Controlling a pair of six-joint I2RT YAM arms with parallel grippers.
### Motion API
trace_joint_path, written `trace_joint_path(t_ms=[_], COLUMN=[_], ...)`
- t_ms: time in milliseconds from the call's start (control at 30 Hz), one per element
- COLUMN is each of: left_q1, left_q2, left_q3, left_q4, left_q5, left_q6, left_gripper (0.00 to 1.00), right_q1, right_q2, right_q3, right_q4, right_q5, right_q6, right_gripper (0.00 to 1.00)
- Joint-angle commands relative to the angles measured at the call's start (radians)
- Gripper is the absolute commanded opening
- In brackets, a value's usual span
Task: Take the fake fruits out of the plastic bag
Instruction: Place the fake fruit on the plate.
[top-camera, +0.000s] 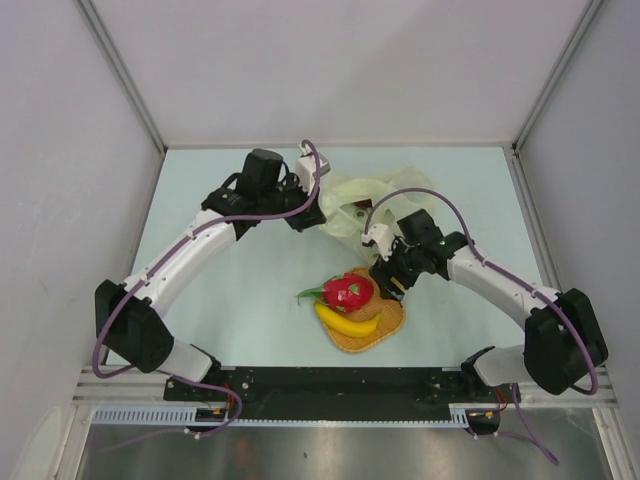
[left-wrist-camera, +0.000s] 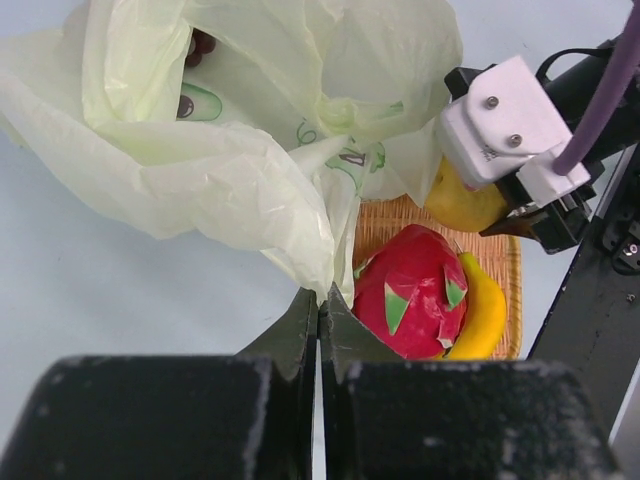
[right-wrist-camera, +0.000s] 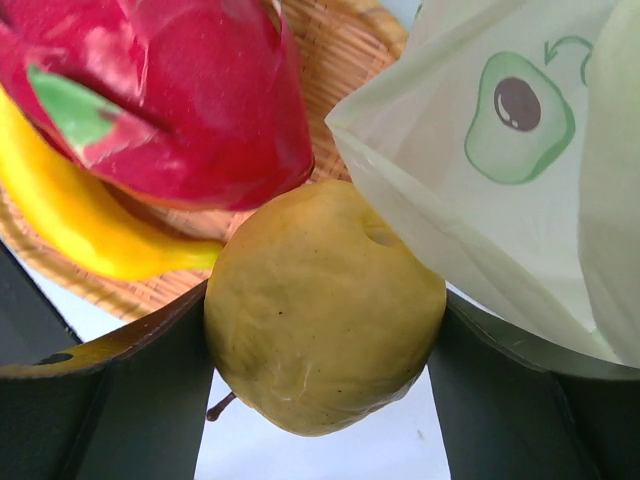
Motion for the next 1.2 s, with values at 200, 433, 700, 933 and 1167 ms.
trace_joint_path(t_ms=[200, 433, 700, 933, 1167], left_q1=[-0.006, -0.004, 0.000, 0.008, 0.011], left_q2=[-0.040, -0.034, -0.027, -0.023, -0.013], left_q3=[-0.005, -0.007, 0.002, -0.001, 0.009], left_q4=[0.021, 0.021, 0.021, 0.022, 0.021], left_q5=[-0.006, -0.007, 0.001, 0.010, 0.017], left_q6=[0.025, 0.030, 0.031, 0.030, 0.023], left_gripper=[0.00, 0.00, 0.00, 0.00, 0.00], right_q1=[0.021, 0.024, 0.057, 0.058, 0.038], right_q2=[0.112, 0.149, 0.165, 0.134, 0.048], right_q3=[-0.006, -0.011, -0.012, -0.012, 0.023], right_q4=[0.148, 0.179, 0.159, 0.146, 0.042], right_q5=[0.026, 0.040, 0.026, 0.041, 0.038], right_q6=[0.040, 0.053, 0.043, 0.067, 0.067], right_gripper=[0.63, 0.66, 0.73, 1.00, 1.00])
